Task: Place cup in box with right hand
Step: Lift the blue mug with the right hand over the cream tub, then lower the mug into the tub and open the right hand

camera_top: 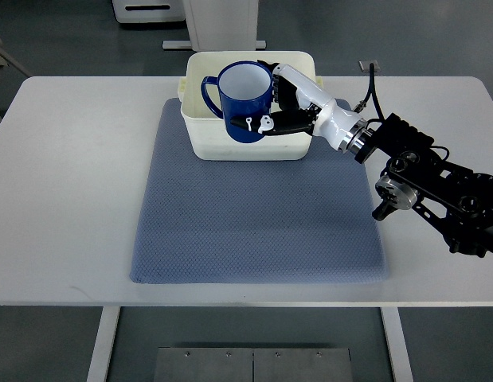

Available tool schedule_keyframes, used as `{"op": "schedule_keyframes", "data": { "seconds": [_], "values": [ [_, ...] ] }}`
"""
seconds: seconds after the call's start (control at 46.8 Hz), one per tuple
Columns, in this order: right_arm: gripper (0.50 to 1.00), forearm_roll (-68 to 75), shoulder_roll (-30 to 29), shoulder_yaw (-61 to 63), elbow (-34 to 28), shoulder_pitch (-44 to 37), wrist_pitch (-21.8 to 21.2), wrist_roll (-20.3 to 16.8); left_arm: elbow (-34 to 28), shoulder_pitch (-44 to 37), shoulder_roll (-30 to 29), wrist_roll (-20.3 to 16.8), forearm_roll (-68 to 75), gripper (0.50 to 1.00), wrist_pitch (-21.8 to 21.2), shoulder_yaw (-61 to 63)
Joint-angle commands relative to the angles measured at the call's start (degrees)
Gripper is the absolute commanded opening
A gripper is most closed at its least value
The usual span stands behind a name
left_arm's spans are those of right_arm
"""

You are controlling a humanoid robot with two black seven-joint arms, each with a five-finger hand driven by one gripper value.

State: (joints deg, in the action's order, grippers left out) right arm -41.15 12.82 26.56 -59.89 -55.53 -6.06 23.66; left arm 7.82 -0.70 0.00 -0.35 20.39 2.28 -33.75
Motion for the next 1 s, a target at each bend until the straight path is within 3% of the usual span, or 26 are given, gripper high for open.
{"op": "schedule_keyframes", "data": {
  "seconds": [0.0,0.62,0.984],
  "values": [
    [0.500,1.33,-0.25,-0.19,1.09,-1.85,0.96,-1.07,0.00,-0.01,0.00,0.00,0.00,1.000,0.01,0.00],
    [0.500,2.21,-12.73,-0.37,18.75,-8.98,4.39,-6.25,0.00,-0.01,0.00,0.00,0.00,1.000,0.01,0.00],
    [0.500,2.21,-12.82,-0.80,26.49,-9.33,6.59,-6.34,0.00,-0.01,0.00,0.00,0.00,1.000,0.01,0.00]
  ]
}}
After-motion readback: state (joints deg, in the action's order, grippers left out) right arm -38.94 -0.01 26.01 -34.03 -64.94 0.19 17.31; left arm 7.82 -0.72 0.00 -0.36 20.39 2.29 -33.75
